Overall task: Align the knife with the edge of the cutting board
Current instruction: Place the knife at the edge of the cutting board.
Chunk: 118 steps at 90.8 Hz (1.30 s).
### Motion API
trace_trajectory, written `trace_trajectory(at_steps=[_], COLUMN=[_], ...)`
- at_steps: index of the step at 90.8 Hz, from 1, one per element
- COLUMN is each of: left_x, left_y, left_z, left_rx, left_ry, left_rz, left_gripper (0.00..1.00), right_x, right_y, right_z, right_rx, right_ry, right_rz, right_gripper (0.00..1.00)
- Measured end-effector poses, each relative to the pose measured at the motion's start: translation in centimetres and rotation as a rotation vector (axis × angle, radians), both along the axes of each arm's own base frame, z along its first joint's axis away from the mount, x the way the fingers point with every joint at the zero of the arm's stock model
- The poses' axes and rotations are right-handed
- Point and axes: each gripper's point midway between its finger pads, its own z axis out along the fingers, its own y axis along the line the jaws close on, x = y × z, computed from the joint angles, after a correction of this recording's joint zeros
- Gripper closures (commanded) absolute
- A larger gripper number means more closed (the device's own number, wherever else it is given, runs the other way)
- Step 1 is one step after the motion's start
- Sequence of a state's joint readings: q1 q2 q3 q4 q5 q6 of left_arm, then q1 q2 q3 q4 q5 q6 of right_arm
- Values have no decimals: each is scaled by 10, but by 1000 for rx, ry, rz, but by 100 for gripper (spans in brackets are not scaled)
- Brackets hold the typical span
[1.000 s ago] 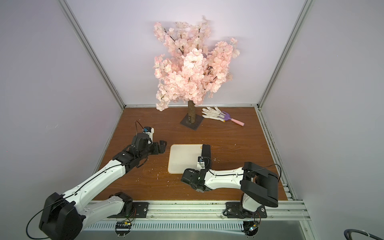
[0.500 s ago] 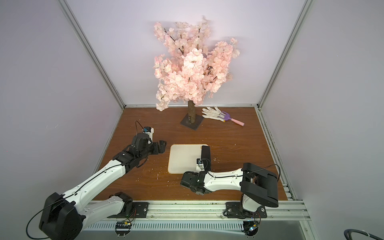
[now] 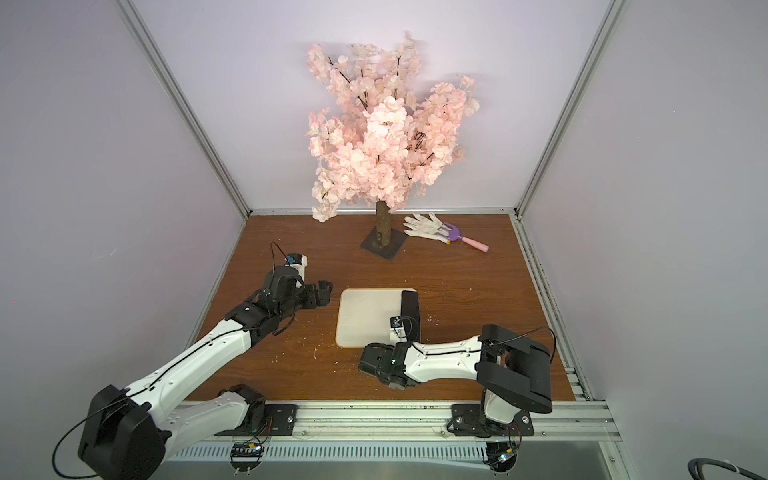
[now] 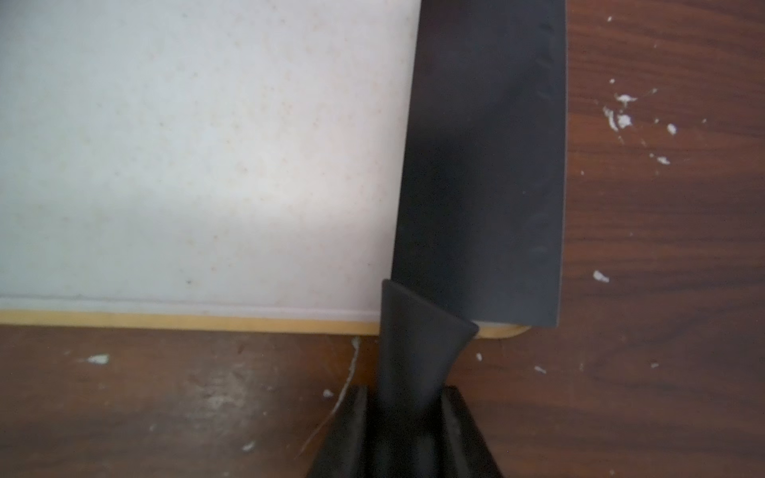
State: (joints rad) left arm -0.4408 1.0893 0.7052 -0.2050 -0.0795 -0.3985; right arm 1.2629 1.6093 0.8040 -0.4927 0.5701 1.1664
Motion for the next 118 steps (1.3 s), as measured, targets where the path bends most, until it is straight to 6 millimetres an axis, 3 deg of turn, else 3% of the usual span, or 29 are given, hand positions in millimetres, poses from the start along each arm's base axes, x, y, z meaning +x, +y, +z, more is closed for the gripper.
trace_trajectory(at_steps=[118], left_x=[0], left_y=[1], left_z=[-1], left_rx=[3], left_ry=[2], left_rz=[3], left_gripper=[0], right_x=[12], right_y=[3], right_z=[2], right_rx=[6], right_ry=[-15], right_rz=[-4], right_gripper=[81])
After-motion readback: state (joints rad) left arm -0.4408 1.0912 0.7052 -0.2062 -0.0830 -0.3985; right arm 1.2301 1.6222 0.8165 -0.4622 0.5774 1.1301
